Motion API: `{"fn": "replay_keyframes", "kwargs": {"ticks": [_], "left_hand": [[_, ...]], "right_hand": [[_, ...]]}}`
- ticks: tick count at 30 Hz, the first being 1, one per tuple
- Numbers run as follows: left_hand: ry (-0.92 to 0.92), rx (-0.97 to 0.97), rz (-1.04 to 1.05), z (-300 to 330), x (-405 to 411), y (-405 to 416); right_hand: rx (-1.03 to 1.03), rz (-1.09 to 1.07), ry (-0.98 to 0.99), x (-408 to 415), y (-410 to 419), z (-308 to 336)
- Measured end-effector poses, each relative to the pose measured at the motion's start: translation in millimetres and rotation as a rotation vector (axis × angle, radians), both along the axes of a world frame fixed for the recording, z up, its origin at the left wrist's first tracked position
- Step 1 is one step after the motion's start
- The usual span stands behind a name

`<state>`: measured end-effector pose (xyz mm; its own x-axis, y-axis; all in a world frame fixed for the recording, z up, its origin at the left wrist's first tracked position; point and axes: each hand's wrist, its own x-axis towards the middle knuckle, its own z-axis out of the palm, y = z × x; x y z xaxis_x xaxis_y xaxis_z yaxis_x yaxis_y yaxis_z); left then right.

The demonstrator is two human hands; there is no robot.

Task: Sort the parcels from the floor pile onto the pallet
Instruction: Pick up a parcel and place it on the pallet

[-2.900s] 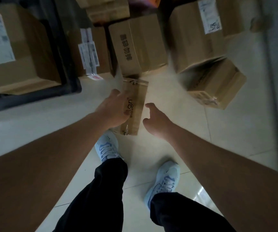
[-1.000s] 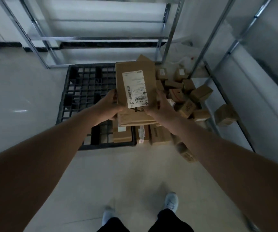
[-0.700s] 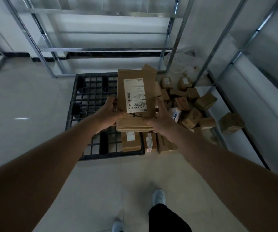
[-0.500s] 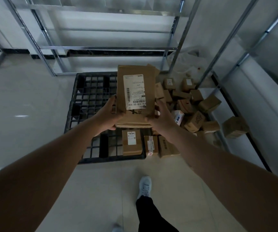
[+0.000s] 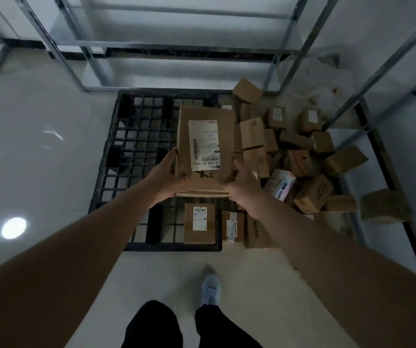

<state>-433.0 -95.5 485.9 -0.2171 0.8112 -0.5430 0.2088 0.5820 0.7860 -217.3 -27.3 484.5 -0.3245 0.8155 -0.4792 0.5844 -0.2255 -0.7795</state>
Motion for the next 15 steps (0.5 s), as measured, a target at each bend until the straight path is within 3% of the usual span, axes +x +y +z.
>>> {"fn": "replay_keyframes", "kwargs": {"ticks": [6,15], "left_hand": [[0.073,-0.032,0.003,-46.2,-22.0,51.3],[0.048,-0.113,-0.064,-157.4,-64.8,125.5]], "right_hand": [[-0.018,0.042,-0.032,-24.0,43.6,-39.1],[0.068,0.147,-0.254,-65.6,103.3,-130.5]]}}
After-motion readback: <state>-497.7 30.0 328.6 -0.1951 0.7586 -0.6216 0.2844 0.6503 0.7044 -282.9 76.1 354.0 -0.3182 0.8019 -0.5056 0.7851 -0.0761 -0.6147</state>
